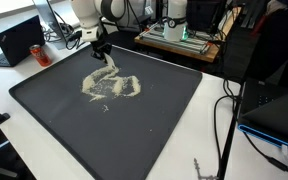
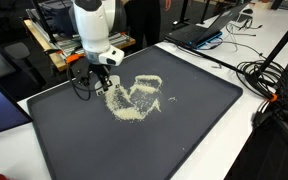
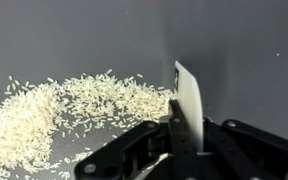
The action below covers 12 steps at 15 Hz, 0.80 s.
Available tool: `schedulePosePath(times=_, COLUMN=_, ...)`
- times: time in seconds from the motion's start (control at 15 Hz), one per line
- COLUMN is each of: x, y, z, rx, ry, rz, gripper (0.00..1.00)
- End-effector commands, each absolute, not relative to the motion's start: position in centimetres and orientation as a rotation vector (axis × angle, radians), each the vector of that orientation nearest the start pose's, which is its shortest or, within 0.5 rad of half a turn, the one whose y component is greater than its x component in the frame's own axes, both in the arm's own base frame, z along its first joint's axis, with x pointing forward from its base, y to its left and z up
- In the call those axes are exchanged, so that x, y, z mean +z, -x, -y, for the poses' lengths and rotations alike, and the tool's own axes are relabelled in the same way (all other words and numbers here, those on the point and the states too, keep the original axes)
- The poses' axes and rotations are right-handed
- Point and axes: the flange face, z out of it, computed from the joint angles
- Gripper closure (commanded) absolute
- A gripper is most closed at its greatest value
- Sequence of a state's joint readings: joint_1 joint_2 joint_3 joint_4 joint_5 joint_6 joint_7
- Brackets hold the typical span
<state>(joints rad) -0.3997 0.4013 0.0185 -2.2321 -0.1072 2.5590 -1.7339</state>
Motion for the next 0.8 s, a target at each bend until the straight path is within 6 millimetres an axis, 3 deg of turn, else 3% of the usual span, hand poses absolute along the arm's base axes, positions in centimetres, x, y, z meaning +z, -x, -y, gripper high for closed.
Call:
schedulePosePath(times=0.0, x=22.0, y=-49.7, z=19.2, rx=0.019, ry=2.36, rz=1.983, gripper=0.99)
schedulePosePath(times=0.27, x=26.2, y=-50.1, z=17.7, rx=-0.09, ry=2.471, rz=1.906, gripper=0.99)
schedulePosePath(times=0.73, x=31.7, y=-49.7, z=11.1, rx=-0.18, ry=2.691, rz=1.775, gripper=0.99)
